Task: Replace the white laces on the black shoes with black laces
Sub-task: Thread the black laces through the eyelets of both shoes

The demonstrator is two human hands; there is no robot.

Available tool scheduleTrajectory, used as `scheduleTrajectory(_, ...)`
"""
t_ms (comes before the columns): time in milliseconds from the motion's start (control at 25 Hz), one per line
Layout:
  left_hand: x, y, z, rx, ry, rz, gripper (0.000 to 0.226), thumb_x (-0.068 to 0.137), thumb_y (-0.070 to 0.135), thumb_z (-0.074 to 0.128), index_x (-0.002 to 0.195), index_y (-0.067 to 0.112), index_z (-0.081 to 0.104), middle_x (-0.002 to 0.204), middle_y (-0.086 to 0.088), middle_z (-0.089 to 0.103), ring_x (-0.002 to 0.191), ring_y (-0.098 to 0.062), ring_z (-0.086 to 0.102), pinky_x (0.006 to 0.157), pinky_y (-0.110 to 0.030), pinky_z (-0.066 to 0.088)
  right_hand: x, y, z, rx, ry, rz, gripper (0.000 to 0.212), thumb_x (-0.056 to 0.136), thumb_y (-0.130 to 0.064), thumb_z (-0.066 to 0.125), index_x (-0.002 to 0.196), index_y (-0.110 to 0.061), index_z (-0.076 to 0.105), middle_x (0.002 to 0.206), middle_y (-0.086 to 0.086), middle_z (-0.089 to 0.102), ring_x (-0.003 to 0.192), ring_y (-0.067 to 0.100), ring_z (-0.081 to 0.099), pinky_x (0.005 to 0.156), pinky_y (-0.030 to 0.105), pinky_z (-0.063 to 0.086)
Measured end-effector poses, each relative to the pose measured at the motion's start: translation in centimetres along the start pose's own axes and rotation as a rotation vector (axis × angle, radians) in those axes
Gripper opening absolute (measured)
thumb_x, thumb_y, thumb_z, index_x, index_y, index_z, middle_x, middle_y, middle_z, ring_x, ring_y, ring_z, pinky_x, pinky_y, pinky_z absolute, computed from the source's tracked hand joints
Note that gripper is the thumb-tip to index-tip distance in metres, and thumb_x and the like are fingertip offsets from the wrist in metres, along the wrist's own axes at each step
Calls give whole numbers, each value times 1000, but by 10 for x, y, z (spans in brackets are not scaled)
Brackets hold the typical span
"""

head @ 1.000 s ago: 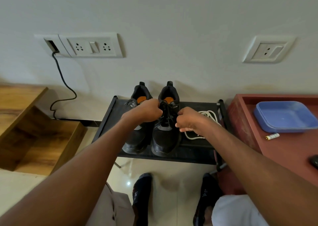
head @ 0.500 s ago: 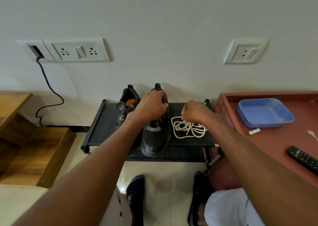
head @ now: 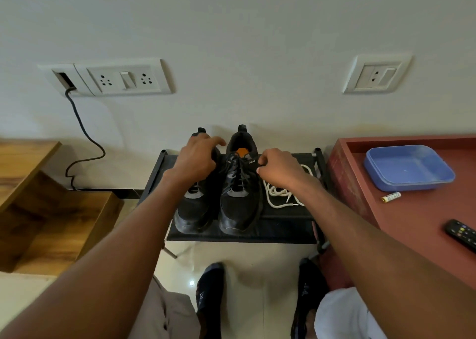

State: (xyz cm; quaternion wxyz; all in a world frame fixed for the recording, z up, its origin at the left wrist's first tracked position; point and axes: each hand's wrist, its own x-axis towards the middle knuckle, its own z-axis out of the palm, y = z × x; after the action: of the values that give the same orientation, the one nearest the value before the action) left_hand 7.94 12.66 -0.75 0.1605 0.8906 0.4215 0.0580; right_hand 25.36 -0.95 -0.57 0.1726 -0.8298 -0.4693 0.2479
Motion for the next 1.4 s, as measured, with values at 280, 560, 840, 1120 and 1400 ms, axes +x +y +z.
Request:
scheduleTrajectory(280,4,-75,1,-122,161,-263,57,94,6,60,148,24,52,137,-16,54,116,-32,55,93,-40,47,22,-44,33,43,-84,31,84,96,-39,70,159,-19,20,150,24,37,126,45,53,90,44,49)
scheduleTrajectory(560,3,-91,18,-220,-52,-98,67,91,-10,52,141,35,60,135,-9,62,108,-24,62,81,-34,53,36,-54,52,-38,-31,119,86,88,-42,79,153,-17,28,149,19,32,125,46,54,97,46,53)
scheduleTrajectory(840,41,-84,6,-11,156,123,58,93,7,68,139,41,61,151,-1,44,136,-28,42,106,-46,47,50,-36,48,88,-31,167,114,75,-29,93,159,-11,18,152,17,33,133,44,50,102,50,55)
scheduleTrajectory(1120,106,-60,-3,688,-223,727,99,90,4,69,159,53,17,141,0,52,118,-24,54,79,-40,54,57,-17,52,343,-150,309,97,67,-30,99,144,-14,43,135,11,60,121,35,61,96,52,58)
scheduleTrajectory(1400,119,-45,1,888,-168,914,73,93,21,72,153,44,37,130,0,49,105,-22,51,80,-40,52,56,-13,62,378,-70,338,103,61,-36,100,144,-19,41,137,8,59,123,35,60,96,54,57)
